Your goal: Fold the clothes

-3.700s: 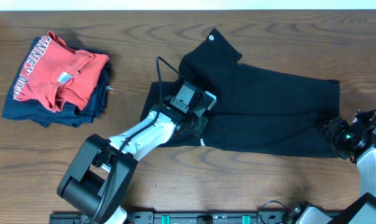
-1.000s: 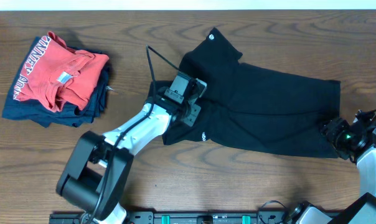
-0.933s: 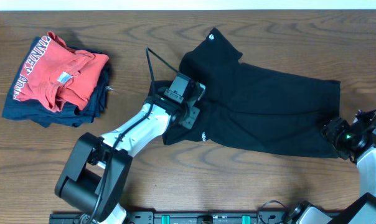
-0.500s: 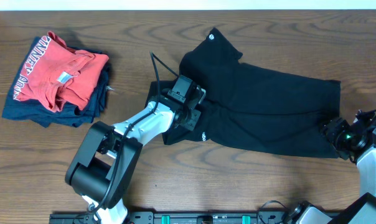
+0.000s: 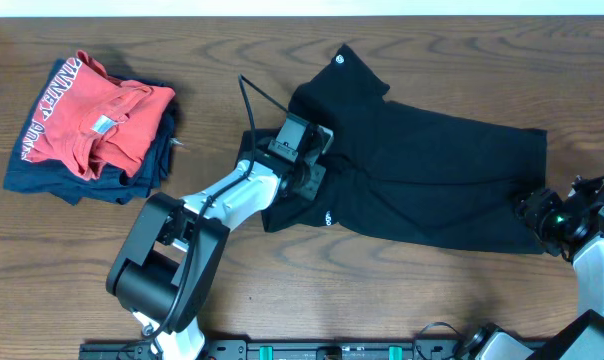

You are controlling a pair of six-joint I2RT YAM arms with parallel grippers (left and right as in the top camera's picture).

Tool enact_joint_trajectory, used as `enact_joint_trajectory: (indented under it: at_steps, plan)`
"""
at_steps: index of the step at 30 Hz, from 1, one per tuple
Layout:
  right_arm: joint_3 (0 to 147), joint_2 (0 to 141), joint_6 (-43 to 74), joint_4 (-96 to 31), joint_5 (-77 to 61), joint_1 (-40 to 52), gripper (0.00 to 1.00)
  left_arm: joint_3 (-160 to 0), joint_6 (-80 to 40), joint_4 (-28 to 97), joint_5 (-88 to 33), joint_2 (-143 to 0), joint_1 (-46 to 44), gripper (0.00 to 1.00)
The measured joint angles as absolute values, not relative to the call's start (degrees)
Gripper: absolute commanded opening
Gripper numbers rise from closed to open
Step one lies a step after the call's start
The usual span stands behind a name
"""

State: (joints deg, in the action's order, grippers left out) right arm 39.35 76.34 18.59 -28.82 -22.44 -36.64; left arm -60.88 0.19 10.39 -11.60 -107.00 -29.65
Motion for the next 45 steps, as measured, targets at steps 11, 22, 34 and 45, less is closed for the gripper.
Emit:
enact_joint_trajectory:
  at_steps: [11,22,34,45]
  plan:
    - [39.35,76.34,18.59,-28.45,-22.44,-36.64,0.58,-64.62,1.63,4.82,-6.81,-107.07,-29.21,0.08]
    - [39.35,76.34,18.59,-29.28,-21.65,-36.64,0.59,-70.08,0.84,41.3,-4.86,-96.05,-26.41,0.45]
    - [39.35,76.34,18.59,-34.09,-16.4,-36.64,0.65,-62.65,-3.05,46.04,-6.22,-98.67,-25.21,0.51]
    - [39.35,76.34,18.59,-34.3,-14.92,-36.64,0.66,-58.85,-2.76,40.6,-6.09,-100.18,-25.1,0.09]
